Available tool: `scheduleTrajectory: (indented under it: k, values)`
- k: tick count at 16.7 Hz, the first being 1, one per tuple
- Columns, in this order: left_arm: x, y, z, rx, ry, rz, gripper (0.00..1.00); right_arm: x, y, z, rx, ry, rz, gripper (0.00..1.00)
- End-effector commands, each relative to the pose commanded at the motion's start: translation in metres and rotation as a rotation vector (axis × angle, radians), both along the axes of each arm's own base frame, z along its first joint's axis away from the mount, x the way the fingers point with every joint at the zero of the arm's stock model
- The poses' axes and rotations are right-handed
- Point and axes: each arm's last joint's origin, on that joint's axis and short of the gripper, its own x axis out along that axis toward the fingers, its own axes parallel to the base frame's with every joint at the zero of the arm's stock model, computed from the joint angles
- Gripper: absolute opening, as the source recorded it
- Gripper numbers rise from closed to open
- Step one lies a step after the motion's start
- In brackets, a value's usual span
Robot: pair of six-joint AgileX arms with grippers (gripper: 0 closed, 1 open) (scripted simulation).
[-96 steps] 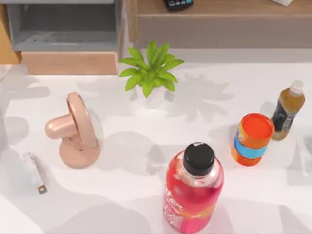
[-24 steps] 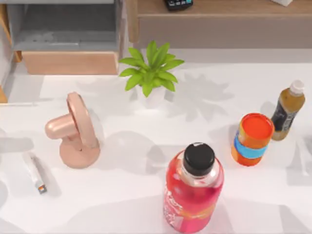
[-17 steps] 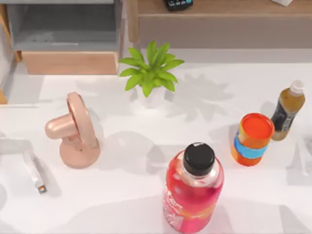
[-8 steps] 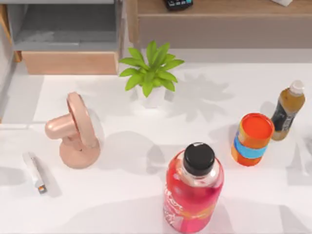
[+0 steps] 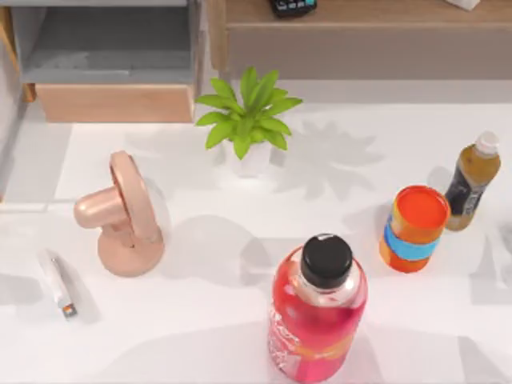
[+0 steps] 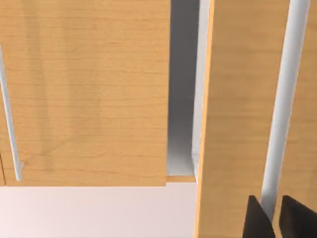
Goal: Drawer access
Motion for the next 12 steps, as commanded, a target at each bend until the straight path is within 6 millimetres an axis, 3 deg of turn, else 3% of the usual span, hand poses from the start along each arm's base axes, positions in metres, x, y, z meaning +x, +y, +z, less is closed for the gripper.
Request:
scheduleTrajectory:
  k: [8,12]
  values:
    - [0.0,0.0,0.0,0.0,0.0,0.0,0.98,0.0,0.0,0.0,0.0,0.0,0.0,1.0]
    - [0.0,0.0,0.0,0.0,0.0,0.0,1.0,0.0,0.0,0.0,0.0,0.0,0.0,1.0]
